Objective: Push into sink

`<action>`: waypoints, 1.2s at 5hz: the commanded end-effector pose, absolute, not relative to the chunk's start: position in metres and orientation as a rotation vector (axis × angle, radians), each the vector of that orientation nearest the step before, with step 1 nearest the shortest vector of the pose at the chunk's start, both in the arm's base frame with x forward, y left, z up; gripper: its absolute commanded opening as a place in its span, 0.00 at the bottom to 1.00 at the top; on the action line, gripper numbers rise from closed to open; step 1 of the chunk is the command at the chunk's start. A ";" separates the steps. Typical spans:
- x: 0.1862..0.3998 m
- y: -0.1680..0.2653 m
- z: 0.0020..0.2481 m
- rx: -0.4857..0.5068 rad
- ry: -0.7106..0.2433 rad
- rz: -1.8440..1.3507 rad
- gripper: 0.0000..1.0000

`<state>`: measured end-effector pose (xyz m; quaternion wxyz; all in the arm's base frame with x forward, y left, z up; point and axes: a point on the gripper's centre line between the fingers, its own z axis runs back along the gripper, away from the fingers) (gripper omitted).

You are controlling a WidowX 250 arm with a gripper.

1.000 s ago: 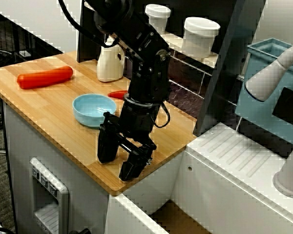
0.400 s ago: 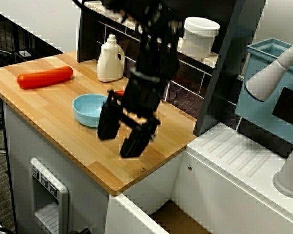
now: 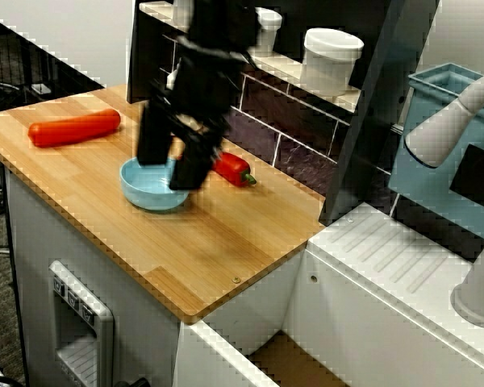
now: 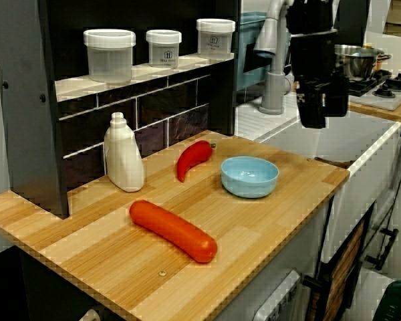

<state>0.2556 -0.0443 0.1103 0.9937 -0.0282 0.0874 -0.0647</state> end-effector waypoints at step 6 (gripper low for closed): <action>0.315 0.097 0.084 -0.047 -0.016 -0.099 1.00</action>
